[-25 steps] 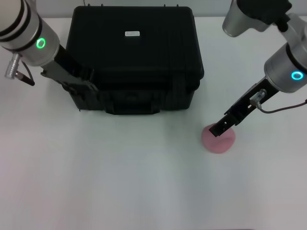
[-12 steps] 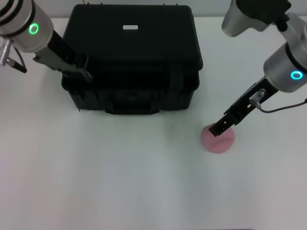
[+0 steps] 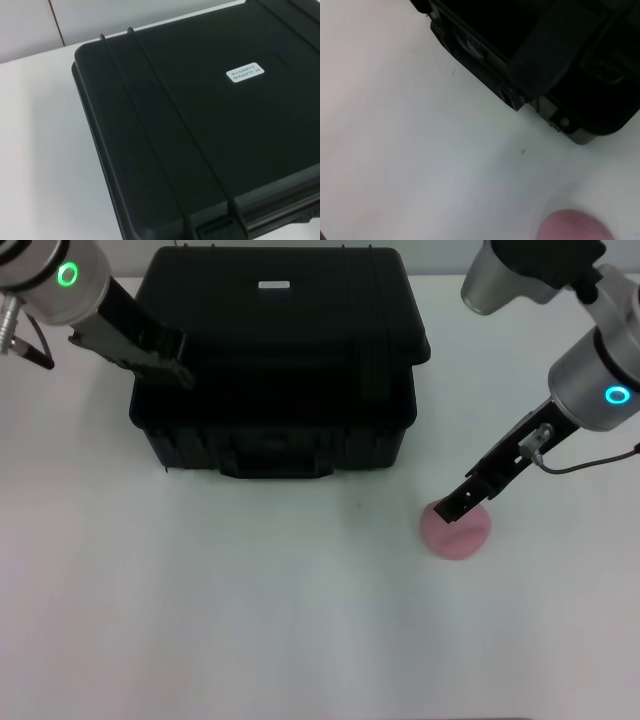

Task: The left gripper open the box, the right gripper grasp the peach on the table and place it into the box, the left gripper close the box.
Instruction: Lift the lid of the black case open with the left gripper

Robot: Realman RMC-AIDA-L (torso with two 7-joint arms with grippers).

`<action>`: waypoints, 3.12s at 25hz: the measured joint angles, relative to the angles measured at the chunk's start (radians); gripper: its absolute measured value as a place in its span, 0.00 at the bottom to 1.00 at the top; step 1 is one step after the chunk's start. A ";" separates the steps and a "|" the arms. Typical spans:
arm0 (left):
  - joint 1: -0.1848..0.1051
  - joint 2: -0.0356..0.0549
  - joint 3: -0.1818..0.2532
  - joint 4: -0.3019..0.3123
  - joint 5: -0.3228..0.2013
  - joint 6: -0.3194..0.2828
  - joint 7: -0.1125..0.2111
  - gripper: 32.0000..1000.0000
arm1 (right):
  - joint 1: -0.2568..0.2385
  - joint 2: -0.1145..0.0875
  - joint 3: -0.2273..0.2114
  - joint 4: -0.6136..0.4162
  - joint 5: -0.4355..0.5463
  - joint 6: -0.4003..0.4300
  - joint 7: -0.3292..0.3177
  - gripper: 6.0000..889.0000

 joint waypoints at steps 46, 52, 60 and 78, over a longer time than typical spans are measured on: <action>-0.104 0.0008 -0.112 0.042 0.043 -0.059 0.066 0.47 | 0.030 -0.002 -0.006 0.076 0.000 -0.008 -0.003 0.96; -0.109 0.0005 -0.151 0.051 0.042 -0.060 0.086 0.47 | 0.031 -0.002 -0.006 0.077 0.000 -0.009 -0.003 0.96; -0.117 0.0008 -0.181 0.052 0.041 -0.059 0.106 0.47 | 0.032 -0.002 -0.004 0.077 0.000 -0.009 -0.003 0.96; -0.130 -0.0001 -0.219 0.055 0.040 -0.056 0.126 0.47 | 0.039 -0.002 0.002 0.099 -0.037 -0.028 -0.003 0.96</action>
